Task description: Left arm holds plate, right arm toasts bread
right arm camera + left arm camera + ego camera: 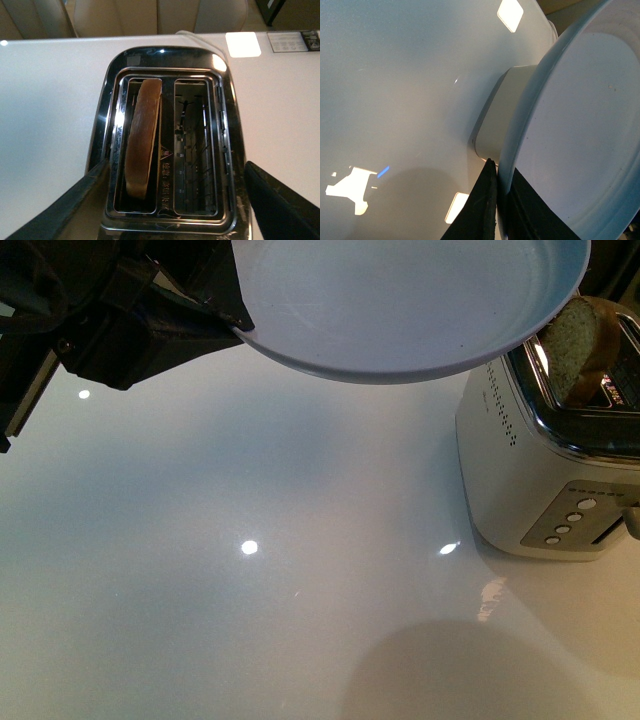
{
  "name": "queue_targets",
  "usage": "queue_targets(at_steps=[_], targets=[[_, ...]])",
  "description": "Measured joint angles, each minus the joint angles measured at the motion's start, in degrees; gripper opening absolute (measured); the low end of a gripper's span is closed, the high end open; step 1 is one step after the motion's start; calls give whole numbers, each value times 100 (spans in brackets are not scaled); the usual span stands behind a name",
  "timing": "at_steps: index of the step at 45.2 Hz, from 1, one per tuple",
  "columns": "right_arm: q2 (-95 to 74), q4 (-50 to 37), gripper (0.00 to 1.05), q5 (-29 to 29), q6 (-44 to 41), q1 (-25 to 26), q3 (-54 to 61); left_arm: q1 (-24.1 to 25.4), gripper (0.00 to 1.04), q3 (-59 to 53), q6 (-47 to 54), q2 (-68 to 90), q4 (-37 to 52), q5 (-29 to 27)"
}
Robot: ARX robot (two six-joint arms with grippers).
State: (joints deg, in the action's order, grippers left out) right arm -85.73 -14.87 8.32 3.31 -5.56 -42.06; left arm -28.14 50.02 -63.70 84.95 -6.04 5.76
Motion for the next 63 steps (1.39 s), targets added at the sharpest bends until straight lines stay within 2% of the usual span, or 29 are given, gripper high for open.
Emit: queue_targets(at_steps=[7,13,17,18,19,21,25,38,42,46,63], targets=[[673,129,97,-269,-24,232,286,0,3,0,-2,0,0,-2],[1292,304,96,-581,-175,542,608,0,3,0,0,0,0,0],[1921,564,96,-975,-378,966,1001,0,3,0,0,0,0,-2],[2044,291,93,-1150,-369,1073,1187,0,3,0,0,0,0,-2],[2240,-382,88,-1381,-358,1213,1545,0,3,0,0,0,0,0],[2538,-1438,80,-1464,-343,1290,2098,0,3,0,0,0,0,-2],[2935,-2446,66,-1497,-337,1255,2649,-2,3,2,0,0,0,0],[3644,-2461,25,-1305,-337,1040,3309,2,3,7,-2,0,0,-7],[3886,-2365,13,-907,-332,774,3434,0,3,7,-2,0,0,0],[4092,-2271,2,-874,-334,643,3530,0,3,9,0,0,0,4],[5156,-1578,2,-831,-328,577,3917,0,3,9,0,0,0,4]])
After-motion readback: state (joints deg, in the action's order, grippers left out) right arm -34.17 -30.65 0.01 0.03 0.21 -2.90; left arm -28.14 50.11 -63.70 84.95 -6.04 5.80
